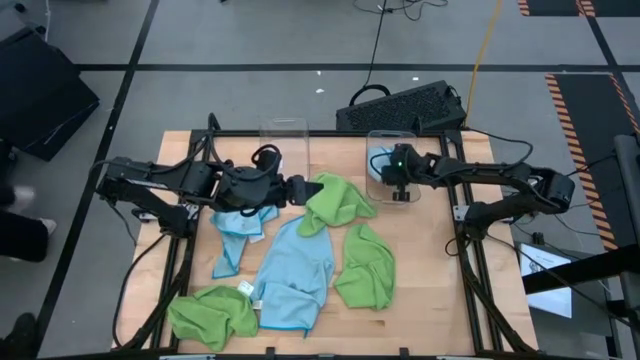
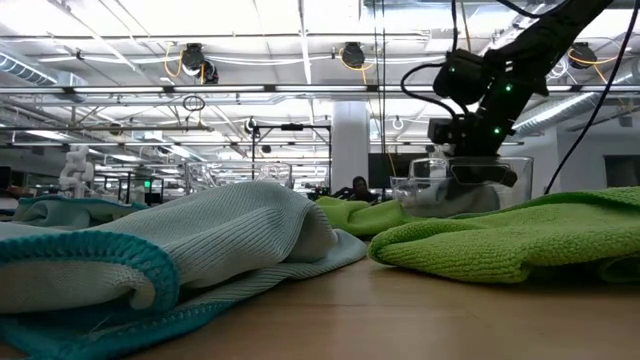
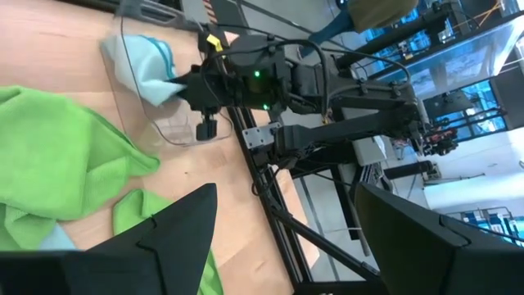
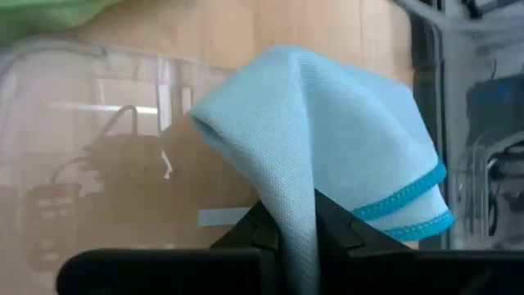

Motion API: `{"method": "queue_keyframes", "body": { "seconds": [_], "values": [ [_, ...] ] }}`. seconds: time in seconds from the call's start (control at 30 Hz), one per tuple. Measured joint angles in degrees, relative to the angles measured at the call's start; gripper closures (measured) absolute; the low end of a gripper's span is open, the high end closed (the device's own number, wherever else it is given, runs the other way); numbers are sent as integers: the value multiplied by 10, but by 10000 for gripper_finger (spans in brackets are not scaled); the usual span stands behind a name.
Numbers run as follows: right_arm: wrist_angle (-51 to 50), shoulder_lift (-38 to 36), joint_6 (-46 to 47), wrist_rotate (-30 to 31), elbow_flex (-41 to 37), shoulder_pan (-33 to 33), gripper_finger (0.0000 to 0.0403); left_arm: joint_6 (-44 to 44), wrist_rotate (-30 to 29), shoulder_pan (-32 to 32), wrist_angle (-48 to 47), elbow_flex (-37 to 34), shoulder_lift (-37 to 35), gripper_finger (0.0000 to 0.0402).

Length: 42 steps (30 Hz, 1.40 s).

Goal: Fold microfiber towels
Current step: Put the right blue microfiber towel into the right transparent bin

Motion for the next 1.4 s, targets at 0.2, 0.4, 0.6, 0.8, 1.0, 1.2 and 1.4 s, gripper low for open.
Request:
{"method": "queue_keyframes", "body": {
  "seconds": [0.2,0.4,0.6,0.8,1.0,1.2,1.4],
  "values": [
    [-2,-24,39,-18,0,-1,331,3,-2,2,0,0,0,110],
    [-24,-77,80,-118,0,-1,250,9,-2,1,0,0,0,110],
    [-37,-134,168,-181,0,-1,197,21,-2,1,0,0,0,110],
    [-9,-185,368,-193,0,-2,193,33,-2,2,0,0,0,110],
    [-16,-174,618,-192,0,-2,241,42,-3,9,-1,0,0,110],
    [-16,-99,737,-192,9,-22,325,82,-6,31,-2,0,0,110],
    [-30,-7,733,-217,49,-66,398,109,-4,53,-2,0,0,110]
  ]
}}
